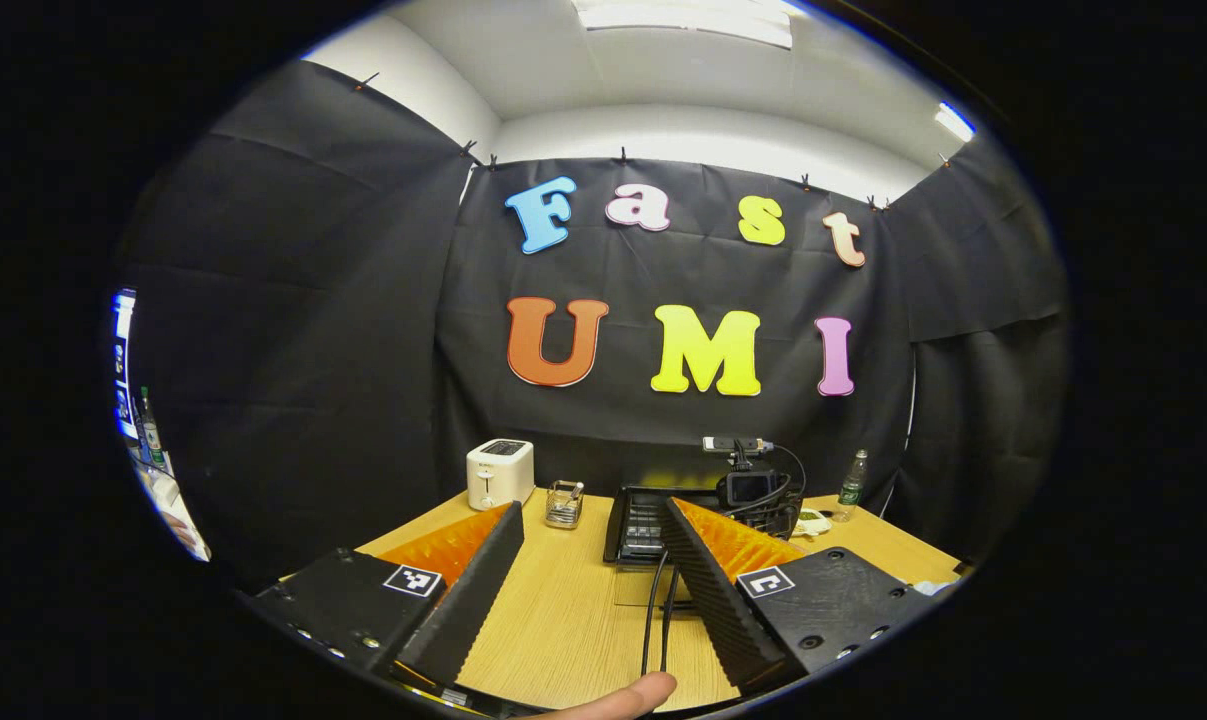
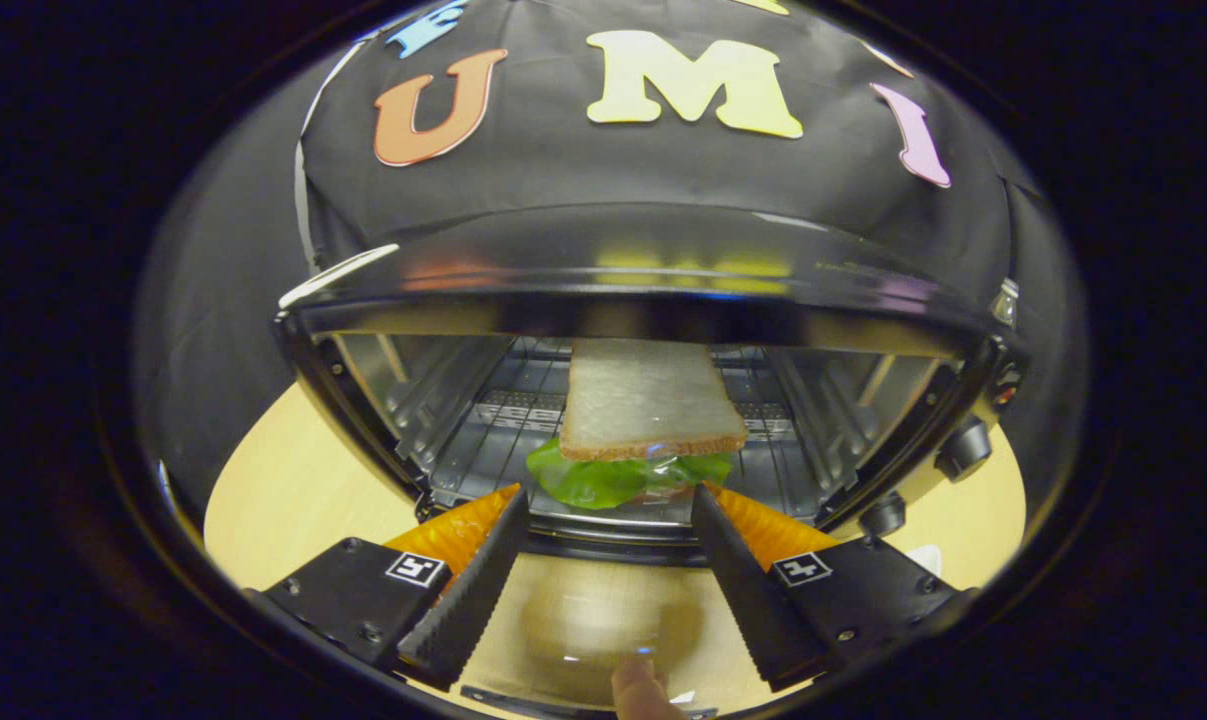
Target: Open the electric oven with the left hand, put the food in, and close the electric oven.
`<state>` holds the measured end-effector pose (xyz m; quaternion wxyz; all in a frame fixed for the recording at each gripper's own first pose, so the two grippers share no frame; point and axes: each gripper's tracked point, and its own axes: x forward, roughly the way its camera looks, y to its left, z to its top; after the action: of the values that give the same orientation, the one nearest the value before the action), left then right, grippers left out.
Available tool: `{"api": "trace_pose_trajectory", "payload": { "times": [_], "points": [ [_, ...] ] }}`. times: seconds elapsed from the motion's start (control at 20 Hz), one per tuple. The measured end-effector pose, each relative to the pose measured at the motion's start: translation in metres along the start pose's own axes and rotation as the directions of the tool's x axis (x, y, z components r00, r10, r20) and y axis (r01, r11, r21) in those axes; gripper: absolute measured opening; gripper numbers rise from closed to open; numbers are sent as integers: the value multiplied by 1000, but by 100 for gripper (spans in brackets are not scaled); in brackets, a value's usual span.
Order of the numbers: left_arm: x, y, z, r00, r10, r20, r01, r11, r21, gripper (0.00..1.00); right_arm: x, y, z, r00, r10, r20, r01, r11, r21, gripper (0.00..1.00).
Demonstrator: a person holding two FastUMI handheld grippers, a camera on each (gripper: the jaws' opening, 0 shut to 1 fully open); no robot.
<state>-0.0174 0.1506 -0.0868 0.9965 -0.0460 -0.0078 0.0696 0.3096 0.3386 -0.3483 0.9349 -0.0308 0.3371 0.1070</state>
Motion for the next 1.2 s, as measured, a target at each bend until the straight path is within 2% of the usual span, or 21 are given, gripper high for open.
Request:
{"api": "trace_pose_trajectory", "payload": {
  "times": [0.3,0.55,0.65,0.9,1.05,1.2],
  "points": [
    [-9,-13,0,1000,-18,-7,18,1000,15,92,-80,-6,33,986,22,163,-21,1000,-4,100],
    [-5,-32,-18,997,-58,-44,60,998,36,92,-171,-18,57,946,54,319,-71,997,42,100],
    [4,-34,-40,994,-59,-92,63,997,38,92,-207,-37,62,928,21,373,-41,998,47,99],
    [43,-50,-91,975,-95,-199,91,995,-28,92,-286,-77,67,863,-24,505,15,1000,22,97],
    [64,-68,-112,961,-143,-238,132,989,-63,92,-320,-110,61,847,-81,526,48,996,75,96],
    [85,-76,-153,936,-141,-321,136,990,-40,93,-354,-136,63,818,-109,565,55,992,112,97]
  ]
}}
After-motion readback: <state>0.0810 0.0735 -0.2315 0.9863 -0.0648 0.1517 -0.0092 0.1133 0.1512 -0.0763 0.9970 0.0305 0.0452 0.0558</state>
